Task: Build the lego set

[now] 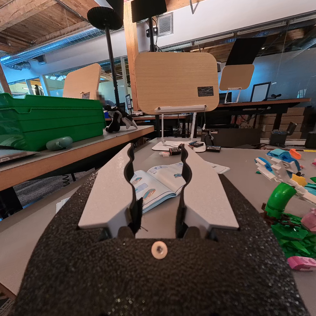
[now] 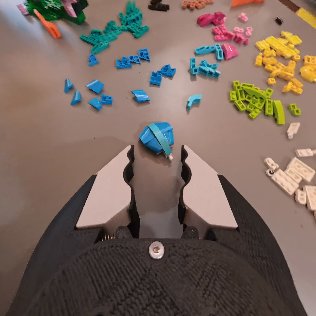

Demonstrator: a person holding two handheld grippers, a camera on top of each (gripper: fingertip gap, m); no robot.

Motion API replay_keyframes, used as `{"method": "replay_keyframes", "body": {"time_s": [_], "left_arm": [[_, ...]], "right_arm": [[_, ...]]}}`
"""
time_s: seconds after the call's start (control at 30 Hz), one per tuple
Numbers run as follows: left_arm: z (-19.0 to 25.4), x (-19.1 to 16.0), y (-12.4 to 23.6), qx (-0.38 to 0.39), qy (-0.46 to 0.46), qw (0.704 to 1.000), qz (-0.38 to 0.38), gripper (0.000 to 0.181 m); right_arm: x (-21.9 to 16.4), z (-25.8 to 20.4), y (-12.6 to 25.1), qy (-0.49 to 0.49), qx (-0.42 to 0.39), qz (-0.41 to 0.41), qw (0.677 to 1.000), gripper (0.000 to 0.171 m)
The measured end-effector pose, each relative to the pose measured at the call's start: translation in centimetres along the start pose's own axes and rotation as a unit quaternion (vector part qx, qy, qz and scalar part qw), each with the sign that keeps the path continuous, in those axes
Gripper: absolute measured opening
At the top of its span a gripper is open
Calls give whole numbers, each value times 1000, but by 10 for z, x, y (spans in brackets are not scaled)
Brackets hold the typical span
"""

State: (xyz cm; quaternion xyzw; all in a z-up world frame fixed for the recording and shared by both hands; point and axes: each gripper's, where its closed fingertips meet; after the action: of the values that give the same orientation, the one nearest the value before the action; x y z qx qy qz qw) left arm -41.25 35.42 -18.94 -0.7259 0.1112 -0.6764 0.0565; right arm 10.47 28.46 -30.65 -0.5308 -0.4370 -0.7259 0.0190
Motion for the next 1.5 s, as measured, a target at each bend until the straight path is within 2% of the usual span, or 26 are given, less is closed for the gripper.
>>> {"method": "replay_keyframes", "body": {"time_s": [0.03, 0.13, 0.23, 0.37, 0.43, 0.5, 0.63, 0.77, 0.9, 1.17, 1.37, 1.5], "left_arm": [[0, 0, 0, -1, 0, 1000, 0, 53], [1, 0, 0, -4, -2, 1000, 2, 53], [1, 2, 1, -5, 0, 1000, 6, 53], [2, 2, 1, -7, 0, 1000, 7, 52], [2, 2, 1, -8, -2, 1000, 8, 52], [3, 2, 1, -8, -3, 1000, 9, 53], [3, 3, 1, -7, -4, 1000, 10, 52], [3, 3, 1, -7, -4, 1000, 10, 52], [2, 3, 2, -5, -4, 1000, 12, 52], [2, 3, 2, -5, -5, 1000, 12, 52], [2, 3, 1, -6, -6, 1000, 10, 52], [2, 2, 1, -5, -6, 1000, 10, 52]], "right_arm": [[3, -2, -1, 9, 15, 7, 1000, 54], [7, -4, -6, 28, 50, 9, 998, 50], [2, -1, -12, 23, 63, -11, 998, 37], [0, -2, -12, 30, 54, -13, 998, 36], [3, -1, -11, 59, 14, -2, 998, 36], [12, 7, -7, 105, -61, 28, 992, 36], [29, 27, 10, 150, -217, 77, 962, 36], [35, 46, 27, 97, -336, 95, 932, 36], [27, 48, 27, 30, -383, 76, 920, 36], [14, 54, 28, -15, -403, 33, 915, 36], [-8, 59, 17, -121, -350, -17, 929, 36], [-17, 63, 16, -141, -345, -34, 927, 36]]}}
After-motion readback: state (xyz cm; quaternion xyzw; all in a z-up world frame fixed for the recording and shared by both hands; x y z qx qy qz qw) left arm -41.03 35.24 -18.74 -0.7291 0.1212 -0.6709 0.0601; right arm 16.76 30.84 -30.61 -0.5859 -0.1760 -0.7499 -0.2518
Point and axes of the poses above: each gripper's, where its closed fingertips meet, y back along the fingers, x out of its top, z = x × y across the jaws, and after that the axes turned 6 degrees about -x, right-handed
